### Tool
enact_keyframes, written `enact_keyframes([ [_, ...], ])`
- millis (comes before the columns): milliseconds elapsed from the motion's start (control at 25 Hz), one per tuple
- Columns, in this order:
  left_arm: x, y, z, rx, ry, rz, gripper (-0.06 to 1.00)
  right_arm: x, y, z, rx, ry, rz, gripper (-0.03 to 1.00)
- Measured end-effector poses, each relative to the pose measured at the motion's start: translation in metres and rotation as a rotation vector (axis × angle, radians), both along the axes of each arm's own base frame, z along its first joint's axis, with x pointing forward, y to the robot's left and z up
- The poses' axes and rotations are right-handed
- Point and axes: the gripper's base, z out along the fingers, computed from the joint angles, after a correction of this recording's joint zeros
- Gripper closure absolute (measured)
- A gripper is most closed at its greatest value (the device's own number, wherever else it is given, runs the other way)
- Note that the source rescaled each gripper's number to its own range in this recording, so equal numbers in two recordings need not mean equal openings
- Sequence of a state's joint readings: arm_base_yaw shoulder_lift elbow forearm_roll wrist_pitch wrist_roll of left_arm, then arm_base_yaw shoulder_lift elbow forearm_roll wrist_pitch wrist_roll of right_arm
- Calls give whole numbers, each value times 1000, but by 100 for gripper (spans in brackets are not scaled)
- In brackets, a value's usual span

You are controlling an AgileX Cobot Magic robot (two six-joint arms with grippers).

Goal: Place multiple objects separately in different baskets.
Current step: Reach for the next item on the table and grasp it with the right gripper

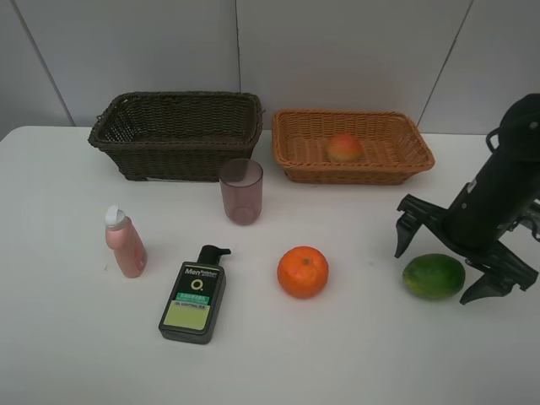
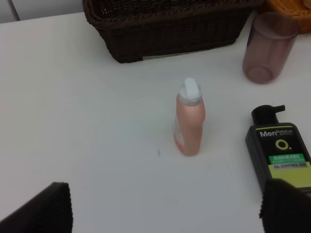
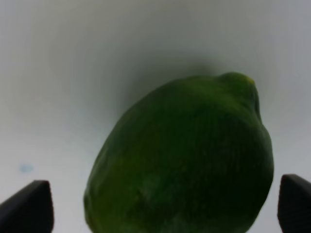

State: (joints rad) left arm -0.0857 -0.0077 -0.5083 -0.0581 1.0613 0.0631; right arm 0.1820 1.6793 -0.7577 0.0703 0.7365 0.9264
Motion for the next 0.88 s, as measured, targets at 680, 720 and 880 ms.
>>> enact_keyframes([
  [680, 0, 0, 0, 0, 0, 0, -6, 6, 1, -34, -14, 69, -6, 49],
  [720, 0, 0, 0, 0, 0, 0, -6, 6, 1, -35, -10, 66, -11, 68],
  [880, 0, 0, 0, 0, 0, 0, -6, 7, 2, -35, -4, 59, -18, 68],
])
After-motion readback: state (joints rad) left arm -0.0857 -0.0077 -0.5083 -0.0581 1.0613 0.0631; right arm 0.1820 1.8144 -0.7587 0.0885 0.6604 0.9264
